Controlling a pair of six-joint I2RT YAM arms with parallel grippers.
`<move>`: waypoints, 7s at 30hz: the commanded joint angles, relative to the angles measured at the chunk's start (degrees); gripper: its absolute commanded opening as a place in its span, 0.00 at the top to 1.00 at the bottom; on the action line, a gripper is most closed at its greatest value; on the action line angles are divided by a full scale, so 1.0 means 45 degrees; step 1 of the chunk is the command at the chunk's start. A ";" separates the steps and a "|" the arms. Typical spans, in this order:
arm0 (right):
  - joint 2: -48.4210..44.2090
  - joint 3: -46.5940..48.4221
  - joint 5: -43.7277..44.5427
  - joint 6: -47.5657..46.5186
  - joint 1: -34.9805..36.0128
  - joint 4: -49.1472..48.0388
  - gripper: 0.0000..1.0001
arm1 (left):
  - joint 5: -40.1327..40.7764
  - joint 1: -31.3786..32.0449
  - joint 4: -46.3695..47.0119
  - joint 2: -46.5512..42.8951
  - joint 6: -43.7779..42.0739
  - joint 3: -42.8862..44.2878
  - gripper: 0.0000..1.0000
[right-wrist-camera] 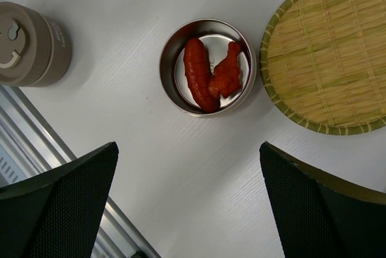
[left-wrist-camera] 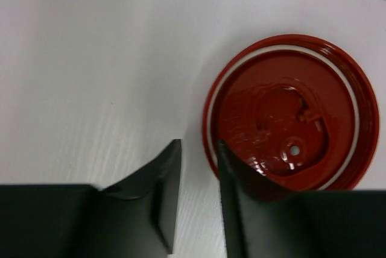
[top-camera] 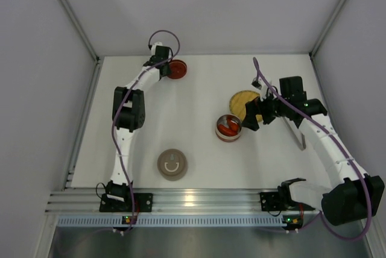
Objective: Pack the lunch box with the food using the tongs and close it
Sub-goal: Pick up the box lid from the center of the board, then adjust the box lid.
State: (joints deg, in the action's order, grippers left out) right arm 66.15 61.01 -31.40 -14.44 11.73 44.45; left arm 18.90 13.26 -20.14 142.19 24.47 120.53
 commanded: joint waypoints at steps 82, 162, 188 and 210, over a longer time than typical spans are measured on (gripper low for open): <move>-0.1282 0.1989 -0.2591 -0.0348 0.6379 -0.1107 1.00 | -1.8460 0.2809 -0.5035 -1.7048 -1.1003 -0.9656 0.10; -0.0305 0.4606 -0.4326 0.2345 0.3683 -0.6710 0.01 | -0.7905 0.5394 0.4202 -1.7458 -0.3529 -0.9772 1.00; 0.2097 0.3590 -0.4468 1.2623 0.2883 -1.1539 0.00 | -1.0275 0.3871 0.2406 -1.6011 -0.0572 -0.8835 1.00; 0.2214 0.3512 -0.2516 1.1744 0.3272 -0.9897 0.01 | -0.8868 0.4202 0.2249 -1.6207 -0.1219 -0.9245 1.00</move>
State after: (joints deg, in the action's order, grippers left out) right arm 76.47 76.51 -44.40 38.70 25.58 -0.56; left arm -21.54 31.29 -11.66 70.35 18.33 78.54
